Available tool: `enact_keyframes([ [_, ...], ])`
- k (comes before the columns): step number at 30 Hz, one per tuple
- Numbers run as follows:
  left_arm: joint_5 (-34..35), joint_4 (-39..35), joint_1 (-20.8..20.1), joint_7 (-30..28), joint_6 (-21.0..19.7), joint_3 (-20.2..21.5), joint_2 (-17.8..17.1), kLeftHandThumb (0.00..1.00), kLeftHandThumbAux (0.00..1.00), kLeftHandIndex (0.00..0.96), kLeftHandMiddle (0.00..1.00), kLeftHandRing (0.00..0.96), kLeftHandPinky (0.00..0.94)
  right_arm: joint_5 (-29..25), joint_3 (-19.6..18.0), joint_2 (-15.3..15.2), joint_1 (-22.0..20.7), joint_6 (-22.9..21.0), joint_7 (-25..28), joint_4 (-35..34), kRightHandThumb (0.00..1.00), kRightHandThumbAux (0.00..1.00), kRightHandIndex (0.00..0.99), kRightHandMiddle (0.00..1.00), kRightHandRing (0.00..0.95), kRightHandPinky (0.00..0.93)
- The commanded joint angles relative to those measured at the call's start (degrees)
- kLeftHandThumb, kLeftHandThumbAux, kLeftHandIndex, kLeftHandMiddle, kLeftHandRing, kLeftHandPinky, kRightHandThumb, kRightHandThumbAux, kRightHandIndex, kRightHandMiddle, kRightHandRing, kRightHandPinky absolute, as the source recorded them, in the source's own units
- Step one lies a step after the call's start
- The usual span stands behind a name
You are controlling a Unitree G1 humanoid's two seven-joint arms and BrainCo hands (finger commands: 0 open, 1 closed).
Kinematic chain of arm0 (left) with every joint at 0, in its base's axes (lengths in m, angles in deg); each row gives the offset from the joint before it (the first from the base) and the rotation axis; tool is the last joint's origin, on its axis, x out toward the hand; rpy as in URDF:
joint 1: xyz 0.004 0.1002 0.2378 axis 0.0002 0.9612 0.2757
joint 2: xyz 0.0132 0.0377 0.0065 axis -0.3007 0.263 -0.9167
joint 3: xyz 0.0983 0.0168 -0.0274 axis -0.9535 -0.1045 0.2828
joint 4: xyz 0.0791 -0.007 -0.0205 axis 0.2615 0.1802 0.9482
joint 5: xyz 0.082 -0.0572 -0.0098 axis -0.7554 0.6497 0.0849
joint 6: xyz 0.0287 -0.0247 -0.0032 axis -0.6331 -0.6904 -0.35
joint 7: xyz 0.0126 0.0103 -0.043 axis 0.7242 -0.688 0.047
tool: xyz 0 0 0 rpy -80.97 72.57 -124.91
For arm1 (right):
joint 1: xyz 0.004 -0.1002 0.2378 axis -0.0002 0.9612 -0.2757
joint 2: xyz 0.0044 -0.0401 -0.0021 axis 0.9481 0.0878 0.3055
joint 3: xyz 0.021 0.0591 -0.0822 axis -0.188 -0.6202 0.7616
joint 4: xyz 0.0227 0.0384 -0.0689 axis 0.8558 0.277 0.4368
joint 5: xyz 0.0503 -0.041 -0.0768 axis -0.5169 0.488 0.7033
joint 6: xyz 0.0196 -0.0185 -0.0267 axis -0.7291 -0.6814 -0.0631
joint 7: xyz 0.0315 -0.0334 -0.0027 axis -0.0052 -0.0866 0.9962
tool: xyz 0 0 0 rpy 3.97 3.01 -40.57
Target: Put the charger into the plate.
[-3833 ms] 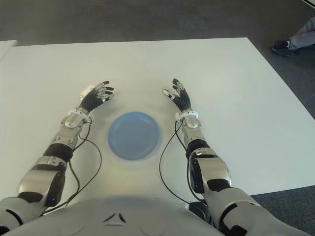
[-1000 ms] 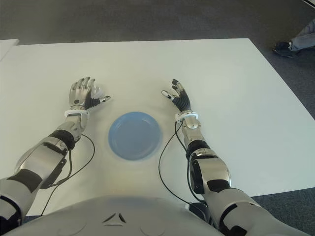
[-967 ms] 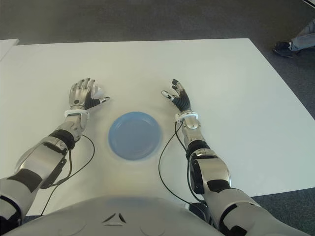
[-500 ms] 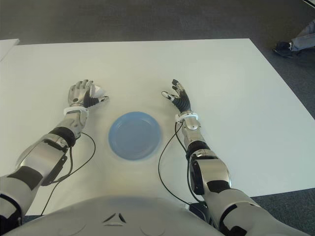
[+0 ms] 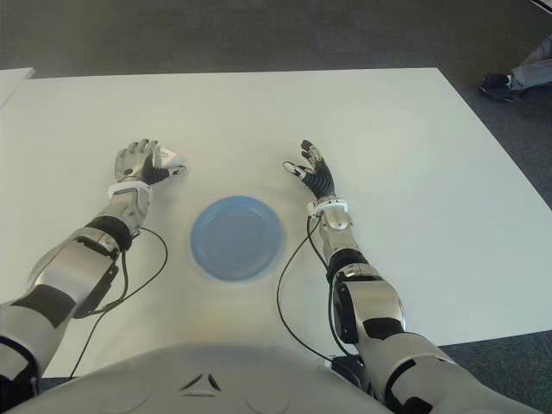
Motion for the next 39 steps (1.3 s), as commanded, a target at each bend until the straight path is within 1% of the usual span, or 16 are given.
enact_keyframes([
  [1, 1.0, 1.6, -1.4, -2.4, -1.0, 0.4, 1.1, 0.205, 0.246, 0.000, 0.000, 0.000, 0.000, 0.6, 0.1, 0.9, 6.0, -3.6, 0.7, 3.7, 0.100, 0.622, 0.000, 0.092, 0.059, 0.001],
  [10, 1.9, 2.4, -2.2, -4.4, -2.4, 0.6, 2.1, 0.180, 0.238, 0.000, 0.000, 0.000, 0.000, 0.7, 0.2, 1.0, 6.5, -3.1, 0.8, 3.5, 0.099, 0.641, 0.000, 0.099, 0.061, 0.000],
  [21, 3.0, 2.8, -1.9, -5.6, -2.2, 0.9, 3.0, 0.162, 0.244, 0.000, 0.000, 0.000, 0.000, 0.9, 0.5, 1.0, 6.8, -3.0, 0.8, 3.2, 0.066, 0.619, 0.000, 0.090, 0.051, 0.000],
  [27, 3.5, 3.1, -1.4, -5.9, -1.7, 1.4, 3.3, 0.178, 0.255, 0.000, 0.000, 0.000, 0.000, 0.9, 0.6, 1.0, 6.9, -3.0, 0.8, 3.0, 0.057, 0.609, 0.000, 0.093, 0.049, 0.000],
  [39, 4.5, 3.7, -0.9, -9.0, -2.5, 2.5, 3.9, 0.190, 0.265, 0.000, 0.000, 0.000, 0.000, 0.8, 0.6, 1.1, 7.2, -2.5, 1.2, 2.5, 0.049, 0.600, 0.003, 0.103, 0.057, 0.000],
])
